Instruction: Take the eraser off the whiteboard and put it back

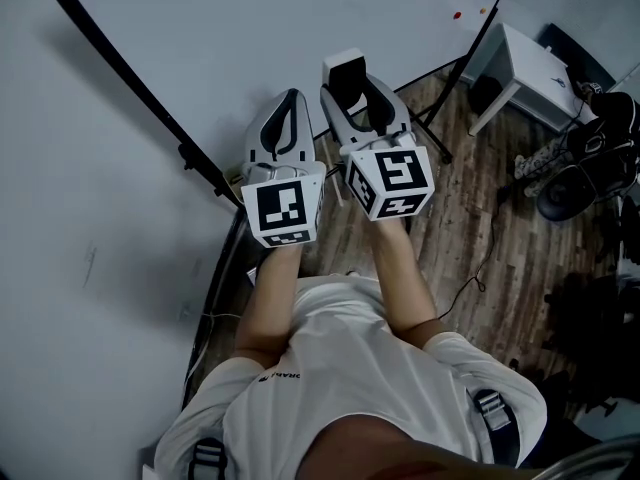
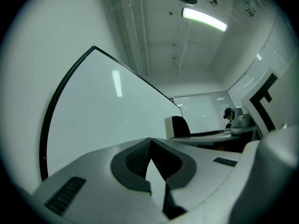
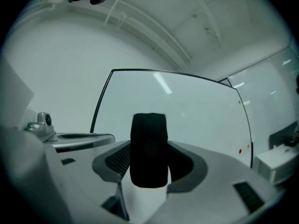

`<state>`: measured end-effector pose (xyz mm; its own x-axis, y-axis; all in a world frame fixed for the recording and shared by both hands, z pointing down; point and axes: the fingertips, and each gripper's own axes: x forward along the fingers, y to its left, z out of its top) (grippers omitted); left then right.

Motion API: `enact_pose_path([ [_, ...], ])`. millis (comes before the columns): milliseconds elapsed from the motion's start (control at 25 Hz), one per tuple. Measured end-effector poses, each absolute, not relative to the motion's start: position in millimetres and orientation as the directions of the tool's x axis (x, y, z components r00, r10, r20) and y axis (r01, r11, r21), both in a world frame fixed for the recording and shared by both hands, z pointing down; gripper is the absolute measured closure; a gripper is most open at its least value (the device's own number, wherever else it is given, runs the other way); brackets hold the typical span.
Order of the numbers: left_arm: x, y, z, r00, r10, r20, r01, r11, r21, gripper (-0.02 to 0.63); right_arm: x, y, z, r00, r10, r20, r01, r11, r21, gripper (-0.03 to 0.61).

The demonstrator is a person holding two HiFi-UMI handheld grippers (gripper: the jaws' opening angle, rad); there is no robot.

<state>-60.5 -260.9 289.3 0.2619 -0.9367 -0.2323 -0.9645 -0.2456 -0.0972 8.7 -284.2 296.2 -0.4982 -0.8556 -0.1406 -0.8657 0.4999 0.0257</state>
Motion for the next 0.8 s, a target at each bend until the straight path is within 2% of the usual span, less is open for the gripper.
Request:
enact_pose_path([
  [800, -65.9, -273.9, 303.6, 0.250, -0.943, -0.218, -0.968, -0.240, -0.071, 0.612, 11.6, -292.9, 307.3, -0.478, -0.868, -0.135, -0.876, 0.481, 0.008, 0.345],
])
